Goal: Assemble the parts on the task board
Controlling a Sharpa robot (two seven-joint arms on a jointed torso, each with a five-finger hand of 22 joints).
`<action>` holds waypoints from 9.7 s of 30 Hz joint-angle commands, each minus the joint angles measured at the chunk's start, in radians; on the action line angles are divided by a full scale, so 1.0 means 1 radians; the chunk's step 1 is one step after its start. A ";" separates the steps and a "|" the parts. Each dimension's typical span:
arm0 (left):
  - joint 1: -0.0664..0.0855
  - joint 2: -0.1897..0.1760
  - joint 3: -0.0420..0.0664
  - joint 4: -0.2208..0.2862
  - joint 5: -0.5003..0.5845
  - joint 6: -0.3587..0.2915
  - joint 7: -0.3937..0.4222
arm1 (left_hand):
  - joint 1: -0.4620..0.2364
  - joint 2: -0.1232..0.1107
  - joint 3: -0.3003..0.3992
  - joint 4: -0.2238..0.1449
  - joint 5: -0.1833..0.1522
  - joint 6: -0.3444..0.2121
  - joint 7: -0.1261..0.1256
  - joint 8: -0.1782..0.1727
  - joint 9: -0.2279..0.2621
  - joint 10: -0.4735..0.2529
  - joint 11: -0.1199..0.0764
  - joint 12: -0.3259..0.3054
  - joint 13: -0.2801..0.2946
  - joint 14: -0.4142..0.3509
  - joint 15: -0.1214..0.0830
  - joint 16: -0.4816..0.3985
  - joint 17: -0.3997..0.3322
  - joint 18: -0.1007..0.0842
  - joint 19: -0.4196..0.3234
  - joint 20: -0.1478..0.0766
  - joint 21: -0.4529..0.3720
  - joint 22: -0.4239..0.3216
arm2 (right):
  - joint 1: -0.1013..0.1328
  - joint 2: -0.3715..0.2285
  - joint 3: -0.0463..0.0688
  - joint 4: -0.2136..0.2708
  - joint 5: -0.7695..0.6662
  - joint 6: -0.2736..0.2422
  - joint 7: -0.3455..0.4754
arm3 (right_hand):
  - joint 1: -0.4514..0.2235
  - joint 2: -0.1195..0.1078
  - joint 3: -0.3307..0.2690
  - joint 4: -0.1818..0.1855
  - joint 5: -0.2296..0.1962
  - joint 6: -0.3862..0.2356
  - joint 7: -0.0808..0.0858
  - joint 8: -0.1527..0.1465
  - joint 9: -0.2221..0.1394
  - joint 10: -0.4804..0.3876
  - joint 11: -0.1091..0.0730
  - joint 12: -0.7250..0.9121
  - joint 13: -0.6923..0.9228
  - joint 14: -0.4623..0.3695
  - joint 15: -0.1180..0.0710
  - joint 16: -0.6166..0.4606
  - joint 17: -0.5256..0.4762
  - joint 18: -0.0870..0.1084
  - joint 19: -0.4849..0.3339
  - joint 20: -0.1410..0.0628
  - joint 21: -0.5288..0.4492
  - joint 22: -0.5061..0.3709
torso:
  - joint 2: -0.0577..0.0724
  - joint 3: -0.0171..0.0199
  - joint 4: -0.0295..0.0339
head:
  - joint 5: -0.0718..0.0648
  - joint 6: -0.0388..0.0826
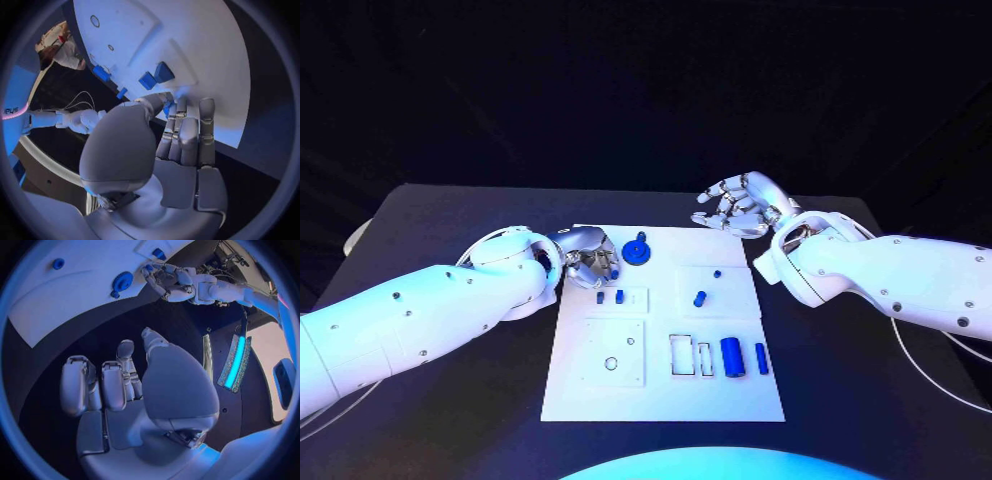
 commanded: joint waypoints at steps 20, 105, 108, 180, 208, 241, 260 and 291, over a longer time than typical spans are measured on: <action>0.000 -0.088 0.019 0.009 0.197 -0.111 0.045 | -0.005 -0.012 0.008 -0.010 0.005 -0.054 0.022 -0.052 -0.036 -0.035 0.027 -0.079 -0.008 -0.156 0.021 -0.106 -0.282 0.014 -0.055 0.015 -0.054 -0.057 | -0.001 -0.018 0.000 -0.018 -0.284 0.309 -0.134 | 0.185 -0.082 0.240 -0.019 0.004 0.039 0.013 0.015 -0.012 -0.067 0.021 -0.546 -0.539 0.045 0.011 -0.040 0.000 0.018 0.007 0.006 -0.067 0.115 | -0.001 0.0001 -0.0003 | -0.016 0.011; -0.002 -0.278 0.034 0.157 1.085 -0.151 0.396 | -0.004 0.021 -0.028 -0.027 0.006 -0.009 0.044 -0.016 -0.052 -0.056 0.045 -0.045 0.003 -0.286 0.036 -0.289 -0.482 0.015 -0.110 0.032 -0.152 -0.117 | -0.088 -0.003 -0.001 0.028 -0.777 0.284 -0.348 | 0.128 -0.032 0.480 -0.153 -0.060 0.173 -0.021 0.061 0.067 0.112 -0.005 -0.706 -0.770 0.060 -0.008 0.009 0.018 -0.014 0.059 -0.016 0.107 0.208 | -0.001 -0.0001 -0.0012 | -0.041 0.007; -0.002 -0.278 0.034 0.156 1.085 -0.151 0.396 | -0.003 0.022 -0.028 -0.027 0.007 -0.009 0.044 -0.015 -0.052 -0.057 0.045 -0.045 0.003 -0.286 0.036 -0.290 -0.482 0.015 -0.109 0.032 -0.153 -0.117 | -0.084 -0.014 0.002 0.046 -0.768 0.271 -0.346 | 0.127 -0.032 0.481 -0.154 -0.060 0.174 -0.021 0.061 0.068 0.113 -0.005 -0.706 -0.770 0.060 -0.008 0.010 0.018 -0.014 0.060 -0.016 0.108 0.209 | -0.001 0.0001 -0.0013 | -0.041 0.008; -0.008 -0.271 0.033 0.158 1.090 -0.143 0.392 | -0.001 0.024 -0.030 -0.030 0.008 -0.009 0.046 -0.015 -0.054 -0.062 0.047 -0.044 0.002 -0.287 0.037 -0.293 -0.485 0.014 -0.109 0.032 -0.154 -0.118 | -0.225 0.184 -0.004 0.195 -0.891 0.300 -0.375 | 0.113 -0.036 0.491 -0.171 -0.054 0.174 -0.019 0.063 0.076 0.119 -0.006 -0.711 -0.773 0.060 -0.012 0.012 0.018 -0.015 0.062 -0.016 0.115 0.212 | 0.001 -0.0009 0.0003 | 0.067 -0.034; -0.008 -0.273 0.033 0.157 1.090 -0.140 0.387 | -0.002 0.025 -0.031 -0.030 0.008 -0.009 0.046 -0.015 -0.055 -0.064 0.047 -0.044 0.002 -0.287 0.038 -0.294 -0.485 0.014 -0.109 0.032 -0.155 -0.119 | -0.230 0.207 -0.010 0.178 -0.901 0.366 -0.395 | 0.085 -0.041 0.487 -0.177 -0.057 0.166 -0.015 0.062 0.083 0.112 -0.002 -0.718 -0.778 0.059 -0.008 0.013 0.017 -0.014 0.061 -0.014 0.111 0.212 | 0.001 -0.0018 0.0000 | 0.063 -0.030; -0.009 -0.278 0.032 0.156 1.090 -0.133 0.383 | -0.001 0.027 -0.031 -0.032 0.008 -0.009 0.046 -0.014 -0.056 -0.066 0.047 -0.043 0.002 -0.288 0.038 -0.295 -0.486 0.014 -0.109 0.032 -0.156 -0.119 | -0.193 0.048 0.007 0.288 -0.860 0.232 -0.421 | 0.024 -0.105 0.330 -0.156 -0.073 0.053 -0.025 -0.033 0.062 -0.070 0.035 -0.693 -0.817 0.038 0.023 -0.023 -0.042 0.014 0.017 0.016 -0.051 0.160 | 0.000 -0.0015 -0.0010 | 0.042 -0.015; -0.009 -0.278 0.031 0.156 1.090 -0.128 0.383 | -0.001 0.027 -0.032 -0.032 0.008 -0.010 0.046 -0.015 -0.057 -0.068 0.048 -0.043 0.002 -0.289 0.038 -0.296 -0.487 0.014 -0.109 0.033 -0.156 -0.120 | -0.113 -0.057 0.014 0.216 -0.775 0.397 -0.369 | 0.159 -0.073 0.016 -0.005 -0.073 0.059 -0.044 -0.090 0.042 -0.185 0.048 -0.604 -0.839 0.028 0.034 -0.020 -0.064 0.026 0.005 0.026 -0.137 0.130 | 0.000 -0.0019 -0.0001 | 0.035 -0.012; -0.009 -0.280 0.031 0.155 1.090 -0.128 0.381 | -0.002 0.029 -0.032 -0.032 0.008 -0.010 0.046 -0.014 -0.058 -0.070 0.048 -0.043 0.002 -0.289 0.039 -0.297 -0.487 0.014 -0.110 0.033 -0.157 -0.120 | -0.130 -0.029 0.012 0.184 -0.767 0.396 -0.365 | 0.184 -0.006 0.256 -0.013 -0.072 0.202 -0.033 -0.052 0.066 0.071 -0.013 -0.589 -0.844 0.048 -0.017 0.008 -0.041 -0.005 0.059 -0.019 0.047 0.195 | 0.001 -0.0016 -0.0006 | 0.033 -0.017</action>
